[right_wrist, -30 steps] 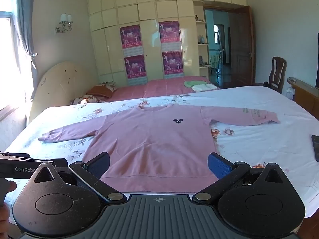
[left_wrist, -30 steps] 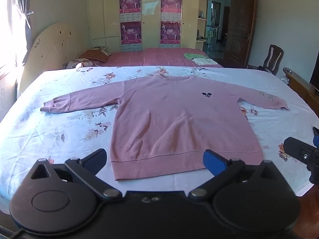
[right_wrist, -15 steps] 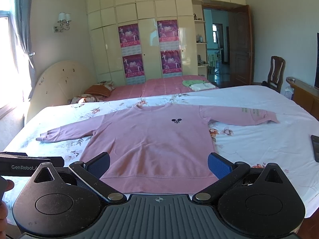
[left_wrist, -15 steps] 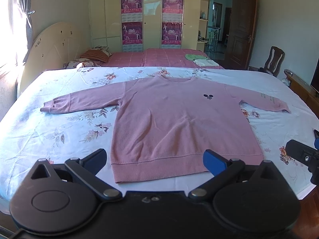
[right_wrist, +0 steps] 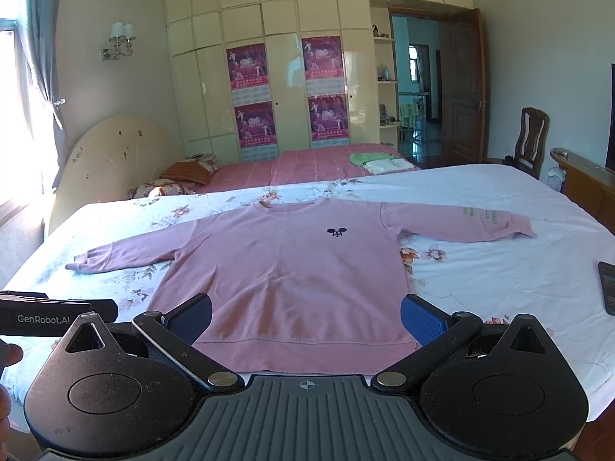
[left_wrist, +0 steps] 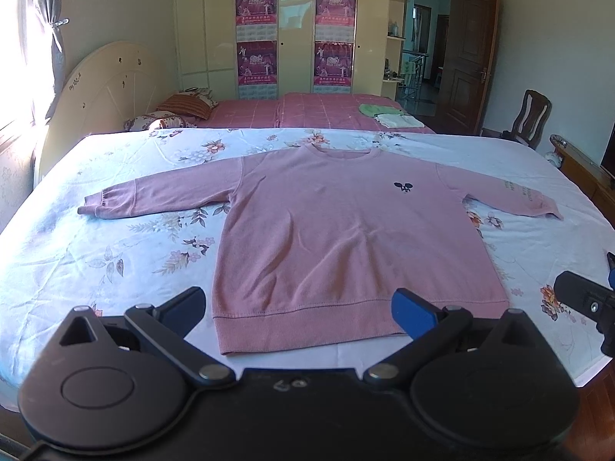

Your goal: Fold small clothes

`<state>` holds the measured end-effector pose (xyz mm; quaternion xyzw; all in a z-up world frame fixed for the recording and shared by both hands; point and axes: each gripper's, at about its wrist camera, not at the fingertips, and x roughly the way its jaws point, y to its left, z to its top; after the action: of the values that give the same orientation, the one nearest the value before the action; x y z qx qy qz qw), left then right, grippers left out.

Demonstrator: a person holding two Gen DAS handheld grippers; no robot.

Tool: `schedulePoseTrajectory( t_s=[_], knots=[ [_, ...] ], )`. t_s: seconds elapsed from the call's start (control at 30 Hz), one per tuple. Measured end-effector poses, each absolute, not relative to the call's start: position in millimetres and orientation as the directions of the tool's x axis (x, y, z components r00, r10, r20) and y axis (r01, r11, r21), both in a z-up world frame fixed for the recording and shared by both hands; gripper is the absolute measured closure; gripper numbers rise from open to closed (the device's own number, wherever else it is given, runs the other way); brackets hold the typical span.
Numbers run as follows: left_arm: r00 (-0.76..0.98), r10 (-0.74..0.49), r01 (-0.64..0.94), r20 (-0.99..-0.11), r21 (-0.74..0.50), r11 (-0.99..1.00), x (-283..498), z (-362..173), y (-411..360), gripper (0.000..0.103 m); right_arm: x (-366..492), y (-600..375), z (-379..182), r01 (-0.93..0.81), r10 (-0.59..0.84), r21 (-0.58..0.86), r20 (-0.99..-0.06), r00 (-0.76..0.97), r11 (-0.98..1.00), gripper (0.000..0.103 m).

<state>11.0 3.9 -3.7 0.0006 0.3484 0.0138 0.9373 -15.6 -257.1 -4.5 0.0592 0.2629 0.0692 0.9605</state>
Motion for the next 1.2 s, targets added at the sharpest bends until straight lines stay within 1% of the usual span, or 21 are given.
schedulePoseTrajectory(
  t_s=[1.2],
  knots=[
    [0.745,0.026,-0.037,-0.666,-0.002,0.999,32.2,-11.1,8.1,0.000,3.2,-255.6,-10.4,-0.104,0.161,0.137,-0.514,0.843,0.985,0.000]
  ],
)
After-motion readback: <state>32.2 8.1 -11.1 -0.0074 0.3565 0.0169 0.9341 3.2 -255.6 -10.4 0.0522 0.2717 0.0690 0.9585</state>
